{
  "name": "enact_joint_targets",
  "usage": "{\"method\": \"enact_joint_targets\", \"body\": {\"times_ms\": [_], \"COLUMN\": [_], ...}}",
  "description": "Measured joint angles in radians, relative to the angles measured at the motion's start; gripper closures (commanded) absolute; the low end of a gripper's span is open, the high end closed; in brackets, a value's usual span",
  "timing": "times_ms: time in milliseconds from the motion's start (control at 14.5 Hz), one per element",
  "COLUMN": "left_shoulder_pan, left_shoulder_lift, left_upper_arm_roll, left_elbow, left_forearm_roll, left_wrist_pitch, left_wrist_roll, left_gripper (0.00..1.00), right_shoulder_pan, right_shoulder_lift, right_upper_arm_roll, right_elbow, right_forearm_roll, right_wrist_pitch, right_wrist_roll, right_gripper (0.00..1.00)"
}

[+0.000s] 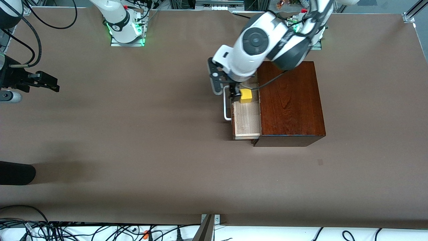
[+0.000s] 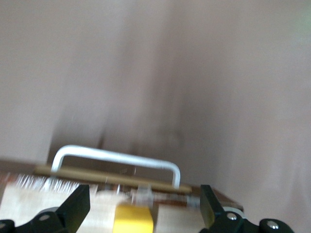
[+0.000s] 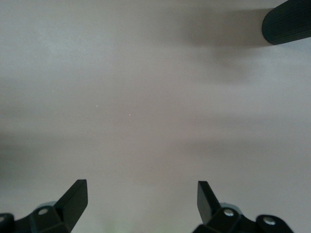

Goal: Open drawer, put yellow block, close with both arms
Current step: 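Push the drawer front with the left gripper into the box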

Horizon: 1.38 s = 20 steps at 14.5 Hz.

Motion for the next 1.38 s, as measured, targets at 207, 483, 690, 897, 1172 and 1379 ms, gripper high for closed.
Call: {"method": "enact_joint_targets", "body": {"times_ms": [207, 483, 690, 897, 1172, 1379], "left_shoulder_pan": [-0.072, -0.120, -0.115, -0.089, -0.069, -0.059], "left_shoulder_lift": [0.070, 0.142, 0.160, 0.164, 0.164, 0.163], "left_upper_arm_roll": [0.000, 0.001, 0.011, 0.022, 0.015, 0.019], "left_elbow": [0.000, -0.001, -0.003, -0.005, 0.001, 0.011], "left_forearm_roll": [0.099, 0.189, 0.220, 0.222, 0.218, 0.224], "left_wrist_pitch": [0.131, 0.216, 0.215, 0.183, 0.139, 0.061], "left_wrist_roll": [0.033, 0.056, 0.101, 0.168, 0.174, 0.174], "left_gripper": [0.00, 0.00, 0.00, 0.00, 0.00, 0.00], "right_shoulder_pan": [-0.001, -0.001, -0.001, -0.001, -0.001, -0.001], "right_shoulder_lift": [0.000, 0.000, 0.000, 0.000, 0.001, 0.002], "right_upper_arm_roll": [0.000, 0.000, 0.000, 0.000, 0.001, 0.001], "right_elbow": [0.000, -0.001, -0.003, -0.003, -0.003, -0.003], "right_forearm_roll": [0.000, 0.000, 0.000, 0.000, 0.000, 0.003], "right_wrist_pitch": [0.000, -0.001, -0.001, 0.001, 0.005, 0.005], "right_wrist_roll": [0.001, 0.001, 0.002, 0.002, 0.002, 0.002], "right_gripper": [0.00, 0.00, 0.00, 0.00, 0.00, 0.00]}}
